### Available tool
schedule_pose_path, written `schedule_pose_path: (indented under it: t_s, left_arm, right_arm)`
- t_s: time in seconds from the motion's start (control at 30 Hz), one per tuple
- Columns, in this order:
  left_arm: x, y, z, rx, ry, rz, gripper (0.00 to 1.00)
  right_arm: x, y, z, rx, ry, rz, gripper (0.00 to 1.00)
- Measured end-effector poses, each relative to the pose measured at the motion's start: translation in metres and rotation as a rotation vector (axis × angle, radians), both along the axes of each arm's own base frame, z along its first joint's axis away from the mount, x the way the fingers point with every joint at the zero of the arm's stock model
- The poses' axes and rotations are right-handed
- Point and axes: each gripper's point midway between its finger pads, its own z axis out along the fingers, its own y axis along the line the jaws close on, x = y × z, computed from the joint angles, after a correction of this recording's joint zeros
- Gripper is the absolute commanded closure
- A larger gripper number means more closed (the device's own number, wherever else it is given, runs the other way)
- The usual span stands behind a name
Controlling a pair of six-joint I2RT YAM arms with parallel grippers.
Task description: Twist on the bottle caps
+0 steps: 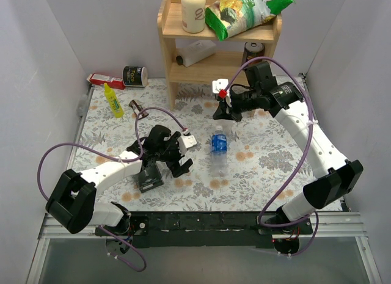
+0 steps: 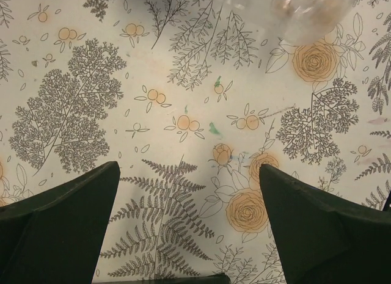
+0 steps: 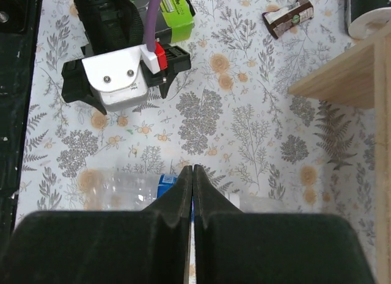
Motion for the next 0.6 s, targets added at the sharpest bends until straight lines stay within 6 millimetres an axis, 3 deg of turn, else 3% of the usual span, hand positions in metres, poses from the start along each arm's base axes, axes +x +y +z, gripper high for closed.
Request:
schedule_pose_path:
  t_s: [0.13,0.27,0.33,0.37,0.47,0.6]
  left_arm:
    - [0.002,-0.005,0.007,-0.024,-0.002,-0.004,0.02]
    - [0.014,-0.018,0.031,-0.074,0.005,0.020,0.02]
    - [0.023,-0.029,0.046,-0.112,0.028,0.042,0.02]
    - [0.028,-0.036,0.054,-0.137,0.040,0.055,0.02]
    - [0.031,-0.042,0.060,-0.176,0.085,0.096,0.02]
    - [0.024,-0.037,0.045,-0.171,0.152,0.151,0.02]
  right_arm:
    - [-0.007,-0.005,-0.020,-0.025,0.066,-0.020,0.99]
    - [-0.011,-0.011,-0.032,-0.032,0.119,-0.082,0.99]
    - [-0.010,-0.018,-0.036,-0.028,0.128,-0.161,0.85]
    - [-0.011,-0.022,-0.036,-0.021,0.134,-0.201,0.68]
    - [-0.016,-0.034,-0.039,-0.006,0.159,-0.301,0.59]
    - [-0.010,-0.042,-0.053,-0.035,0.178,-0.377,0.49]
